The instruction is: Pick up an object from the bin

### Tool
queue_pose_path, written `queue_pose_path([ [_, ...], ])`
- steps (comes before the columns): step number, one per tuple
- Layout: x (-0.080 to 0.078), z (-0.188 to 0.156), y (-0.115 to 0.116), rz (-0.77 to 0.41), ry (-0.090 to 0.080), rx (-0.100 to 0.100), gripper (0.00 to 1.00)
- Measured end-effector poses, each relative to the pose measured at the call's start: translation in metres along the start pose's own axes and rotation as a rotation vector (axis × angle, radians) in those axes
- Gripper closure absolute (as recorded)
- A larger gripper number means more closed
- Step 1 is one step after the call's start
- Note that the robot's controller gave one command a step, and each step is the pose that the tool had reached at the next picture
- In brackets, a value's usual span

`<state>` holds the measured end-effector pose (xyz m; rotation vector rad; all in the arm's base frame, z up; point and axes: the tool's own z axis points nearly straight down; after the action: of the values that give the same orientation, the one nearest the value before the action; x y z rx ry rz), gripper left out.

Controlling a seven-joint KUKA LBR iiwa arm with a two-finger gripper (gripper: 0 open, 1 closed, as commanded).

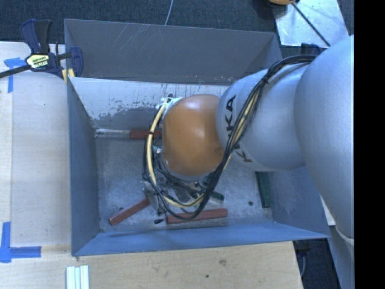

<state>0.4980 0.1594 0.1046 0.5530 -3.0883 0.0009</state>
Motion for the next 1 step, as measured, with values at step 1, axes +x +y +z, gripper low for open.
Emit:
queue_pose_path([
  [1, 0.0024, -0.0594, 0.0142, 0.020, -0.001, -0.001, 1.00],
])
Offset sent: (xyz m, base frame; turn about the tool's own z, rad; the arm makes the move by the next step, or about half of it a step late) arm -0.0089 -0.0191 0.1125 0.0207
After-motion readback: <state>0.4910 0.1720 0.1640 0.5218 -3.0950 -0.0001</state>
